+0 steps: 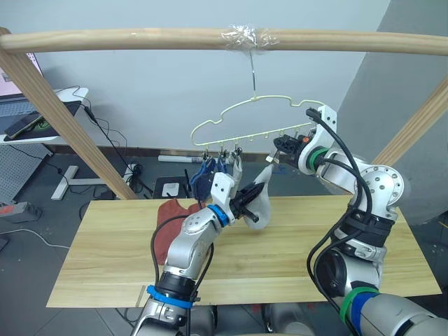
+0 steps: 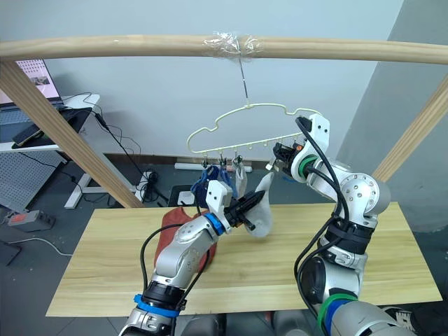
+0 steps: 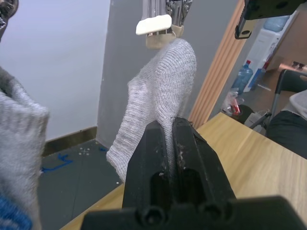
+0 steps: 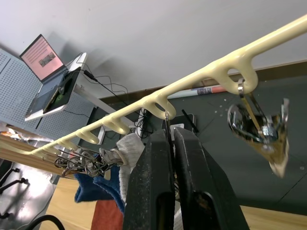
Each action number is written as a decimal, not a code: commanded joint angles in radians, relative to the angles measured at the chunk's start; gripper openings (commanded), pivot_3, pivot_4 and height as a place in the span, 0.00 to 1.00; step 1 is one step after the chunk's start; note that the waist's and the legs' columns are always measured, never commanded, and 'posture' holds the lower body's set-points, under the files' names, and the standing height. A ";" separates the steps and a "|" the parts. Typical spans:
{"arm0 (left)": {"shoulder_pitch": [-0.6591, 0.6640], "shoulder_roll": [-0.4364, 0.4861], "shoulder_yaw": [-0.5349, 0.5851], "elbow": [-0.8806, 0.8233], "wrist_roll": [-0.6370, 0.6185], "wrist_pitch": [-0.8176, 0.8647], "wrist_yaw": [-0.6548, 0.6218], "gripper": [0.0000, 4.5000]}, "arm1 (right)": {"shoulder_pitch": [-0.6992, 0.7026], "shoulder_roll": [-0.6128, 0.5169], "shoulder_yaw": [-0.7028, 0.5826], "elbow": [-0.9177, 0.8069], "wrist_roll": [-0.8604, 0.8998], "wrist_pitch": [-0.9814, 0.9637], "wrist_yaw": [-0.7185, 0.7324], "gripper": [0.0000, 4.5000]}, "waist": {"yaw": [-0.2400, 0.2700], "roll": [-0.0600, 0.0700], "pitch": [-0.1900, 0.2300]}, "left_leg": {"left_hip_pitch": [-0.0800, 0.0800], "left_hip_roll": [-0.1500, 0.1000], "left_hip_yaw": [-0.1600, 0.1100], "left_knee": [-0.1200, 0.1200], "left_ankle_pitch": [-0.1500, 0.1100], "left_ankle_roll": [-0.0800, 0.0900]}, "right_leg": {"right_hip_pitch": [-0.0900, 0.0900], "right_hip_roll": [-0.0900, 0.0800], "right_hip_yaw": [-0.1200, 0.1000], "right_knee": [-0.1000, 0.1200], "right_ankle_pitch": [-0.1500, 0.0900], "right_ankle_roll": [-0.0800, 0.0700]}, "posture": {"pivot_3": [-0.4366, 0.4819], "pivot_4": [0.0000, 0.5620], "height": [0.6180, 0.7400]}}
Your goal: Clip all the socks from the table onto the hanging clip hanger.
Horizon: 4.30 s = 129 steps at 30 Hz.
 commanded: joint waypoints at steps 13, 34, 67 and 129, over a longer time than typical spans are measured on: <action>-0.083 -0.039 -0.005 0.009 0.016 -0.086 0.002 0.00 | -0.001 0.020 -0.017 -0.054 0.015 0.041 -0.003 0.28 | -0.002 0.000 0.000 | -0.001 0.000 0.000 -0.001 0.000 0.000 | 0.000 0.000 0.000 -0.002 0.000 0.001 | 0.35 0.26 1.00; 0.021 0.051 0.026 -0.123 -0.031 0.075 -0.015 1.00 | 0.408 -0.218 0.272 -0.371 -0.057 -0.340 0.193 1.00 | -0.024 0.001 0.000 | -0.004 0.001 0.000 -0.003 0.000 0.000 | -0.002 0.000 0.000 -0.005 -0.004 0.006 | 0.33 0.24 1.00; 0.089 0.226 0.125 -0.565 -0.149 0.237 0.075 1.00 | 0.328 -0.042 0.460 0.112 -0.468 -1.065 0.037 0.55 | 0.028 0.001 0.001 | -0.004 0.001 0.000 -0.002 0.000 0.000 | -0.001 0.000 0.000 -0.005 -0.001 0.002 | 0.47 0.24 1.00; 0.078 0.226 0.090 -0.562 -0.150 0.234 0.103 1.00 | 0.261 -0.071 0.456 0.324 -0.502 -1.240 0.073 0.55 | 0.034 0.001 0.001 | -0.003 0.000 0.000 -0.001 0.000 0.000 | -0.001 0.000 0.000 -0.004 -0.001 0.001 | 0.49 0.23 1.00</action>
